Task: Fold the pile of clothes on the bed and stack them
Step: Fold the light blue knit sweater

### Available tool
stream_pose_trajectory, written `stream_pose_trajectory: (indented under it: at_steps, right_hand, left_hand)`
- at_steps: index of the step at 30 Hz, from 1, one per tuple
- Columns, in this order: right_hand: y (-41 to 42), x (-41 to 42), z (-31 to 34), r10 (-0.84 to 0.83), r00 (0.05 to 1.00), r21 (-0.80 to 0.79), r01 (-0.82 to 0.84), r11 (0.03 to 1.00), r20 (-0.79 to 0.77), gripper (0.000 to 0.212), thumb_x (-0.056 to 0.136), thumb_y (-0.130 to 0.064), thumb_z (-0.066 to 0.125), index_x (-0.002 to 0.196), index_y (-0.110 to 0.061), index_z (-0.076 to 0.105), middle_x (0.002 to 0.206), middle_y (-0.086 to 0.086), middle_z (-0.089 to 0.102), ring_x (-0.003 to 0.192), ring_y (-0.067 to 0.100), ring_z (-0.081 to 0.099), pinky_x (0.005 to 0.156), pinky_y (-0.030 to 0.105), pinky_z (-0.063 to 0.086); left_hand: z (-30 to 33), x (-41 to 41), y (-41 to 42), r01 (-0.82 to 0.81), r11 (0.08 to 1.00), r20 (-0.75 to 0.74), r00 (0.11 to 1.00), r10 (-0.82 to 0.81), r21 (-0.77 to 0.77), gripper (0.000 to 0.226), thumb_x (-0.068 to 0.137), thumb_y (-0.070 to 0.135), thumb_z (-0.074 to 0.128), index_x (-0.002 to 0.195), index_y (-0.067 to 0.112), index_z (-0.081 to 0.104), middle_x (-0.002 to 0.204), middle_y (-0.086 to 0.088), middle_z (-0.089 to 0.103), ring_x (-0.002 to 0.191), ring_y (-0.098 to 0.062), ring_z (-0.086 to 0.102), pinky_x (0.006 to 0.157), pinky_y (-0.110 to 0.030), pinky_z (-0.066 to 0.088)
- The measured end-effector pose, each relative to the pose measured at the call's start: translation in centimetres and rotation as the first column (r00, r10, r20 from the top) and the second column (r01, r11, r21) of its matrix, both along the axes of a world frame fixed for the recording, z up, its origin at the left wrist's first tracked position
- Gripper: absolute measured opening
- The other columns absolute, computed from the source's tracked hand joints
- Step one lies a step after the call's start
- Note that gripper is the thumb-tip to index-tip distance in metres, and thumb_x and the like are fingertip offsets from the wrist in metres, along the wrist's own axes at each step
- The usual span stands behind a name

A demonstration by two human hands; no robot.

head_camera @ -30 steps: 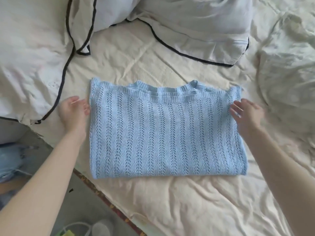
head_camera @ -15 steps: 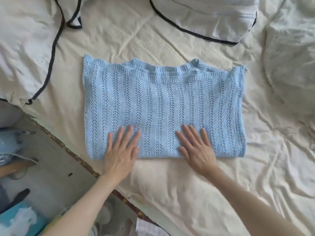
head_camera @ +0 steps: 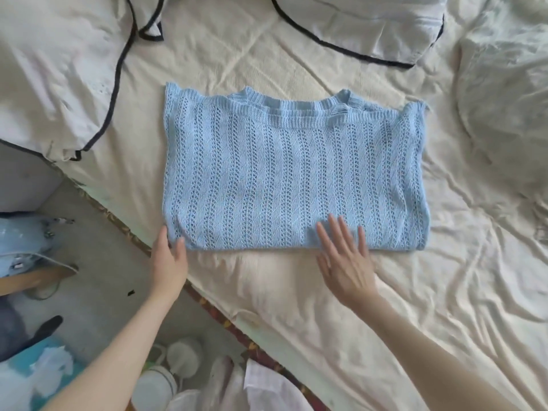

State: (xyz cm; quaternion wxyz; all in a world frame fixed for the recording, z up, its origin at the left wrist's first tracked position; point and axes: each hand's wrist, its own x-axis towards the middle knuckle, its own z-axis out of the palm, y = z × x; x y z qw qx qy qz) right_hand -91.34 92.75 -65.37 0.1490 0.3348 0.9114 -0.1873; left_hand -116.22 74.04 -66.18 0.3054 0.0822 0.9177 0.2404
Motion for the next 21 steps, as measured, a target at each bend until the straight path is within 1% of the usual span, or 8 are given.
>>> stream_pose_trajectory:
  at_steps: [3, 6, 8, 12, 16, 18, 19, 21]
  right_hand:
    - [-2.7, -1.5, -0.6, 0.028, 0.999, -0.028, -0.029, 0.999, -0.023, 0.056, 0.096, -0.029, 0.049, 0.147, -0.013, 0.031, 0.154, 0.01, 0.025, 0.143, 0.03, 0.018, 0.114, 0.053, 0.008]
    - [-3.2, -1.5, -1.7, 0.002, 0.999, -0.013, -0.001, 1.0, 0.038, 0.058, 0.1, -0.031, 0.034, 0.152, -0.019, 0.009, 0.159, 0.003, 0.003, 0.144, 0.018, -0.011, 0.115, 0.043, -0.012]
    - [-3.2, -1.5, -1.9, 0.004, 0.998, 0.0, -0.005, 1.0, 0.063, 0.059, 0.101, -0.033, 0.03, 0.152, -0.021, 0.004, 0.16, 0.001, -0.002, 0.145, 0.018, -0.012, 0.114, 0.041, -0.014]
    - [-3.2, -1.6, -1.6, 0.007, 0.997, -0.015, -0.006, 1.0, 0.08, 0.059, 0.101, -0.035, 0.028, 0.152, -0.022, 0.003, 0.16, 0.0, -0.004, 0.147, 0.019, -0.007, 0.114, 0.04, -0.014]
    - [-2.4, -2.0, -1.1, -0.014, 0.998, -0.138, 0.021, 0.99, 0.053, 0.057, 0.101, -0.031, 0.034, 0.152, -0.021, 0.011, 0.16, 0.0, 0.0, 0.147, 0.017, -0.004, 0.116, 0.041, -0.007]
    - [-1.8, -2.5, -0.3, -0.2, 0.978, -0.316, 0.174, 0.933, -0.053, 0.05, 0.1, -0.024, 0.04, 0.148, -0.019, 0.029, 0.159, 0.001, 0.016, 0.147, 0.016, 0.009, 0.117, 0.04, 0.001]
    - [-1.4, -2.7, 0.3, -0.365, 0.925, -0.431, 0.287, 0.855, -0.107, 0.044, 0.1, -0.021, 0.042, 0.143, -0.016, 0.04, 0.155, 0.002, 0.029, 0.144, 0.016, 0.021, 0.118, 0.038, 0.009]
    - [-0.5, -2.4, 1.8, -0.679, 0.722, -0.634, 0.465, 0.618, -0.132, 0.035, 0.1, -0.02, 0.044, 0.133, -0.011, 0.053, 0.14, 0.004, 0.051, 0.129, 0.015, 0.044, 0.108, 0.028, 0.03]
  left_hand:
    - [-0.2, -0.3, 0.6, -0.22, 0.974, 0.087, 0.973, 0.215, 0.053, 0.028, 0.097, 0.017, 0.048, 0.118, 0.0, 0.054, 0.119, -0.019, 0.058, 0.108, -0.034, 0.055, 0.09, -0.042, 0.045]
    - [-0.1, -1.4, 0.5, -0.34, 0.934, 0.202, 0.928, 0.314, 0.11, 0.01, 0.093, 0.016, 0.056, 0.084, 0.014, 0.059, 0.086, -0.005, 0.061, 0.081, -0.023, 0.052, 0.065, -0.03, 0.039]
    - [0.1, -2.2, -0.2, -0.374, 0.917, 0.289, 0.901, 0.324, 0.138, 0.014, 0.091, 0.016, 0.061, 0.078, 0.017, 0.061, 0.083, -0.002, 0.06, 0.079, -0.019, 0.049, 0.066, -0.03, 0.037]
    - [1.9, -2.8, -0.9, -0.427, 0.876, 0.345, 0.875, 0.339, 0.224, 0.011, 0.09, 0.02, 0.064, 0.09, 0.009, 0.062, 0.101, -0.009, 0.061, 0.081, -0.02, 0.054, 0.076, -0.034, 0.042]
    - [5.0, -1.1, 1.6, -0.31, 0.892, 0.167, 0.949, 0.268, 0.329, 0.017, 0.09, 0.023, 0.063, 0.1, 0.01, 0.059, 0.104, -0.01, 0.063, 0.095, -0.025, 0.059, 0.089, -0.038, 0.047]
    - [7.0, 0.5, 3.9, -0.189, 0.912, 0.016, 0.98, 0.196, 0.363, 0.016, 0.089, 0.025, 0.062, 0.097, 0.013, 0.055, 0.094, -0.002, 0.06, 0.088, -0.02, 0.055, 0.078, -0.027, 0.042]
    - [8.0, 1.5, 5.4, -0.119, 0.92, -0.059, 0.987, 0.151, 0.373, 0.016, 0.089, 0.025, 0.061, 0.097, 0.014, 0.053, 0.088, 0.004, 0.057, 0.083, -0.016, 0.053, 0.072, -0.019, 0.037]
    - [9.9, 3.8, 8.7, 0.014, 0.924, -0.182, 0.981, 0.061, 0.383, 0.014, 0.089, 0.023, 0.061, 0.095, 0.015, 0.051, 0.077, 0.012, 0.051, 0.068, -0.009, 0.049, 0.058, -0.011, 0.032]
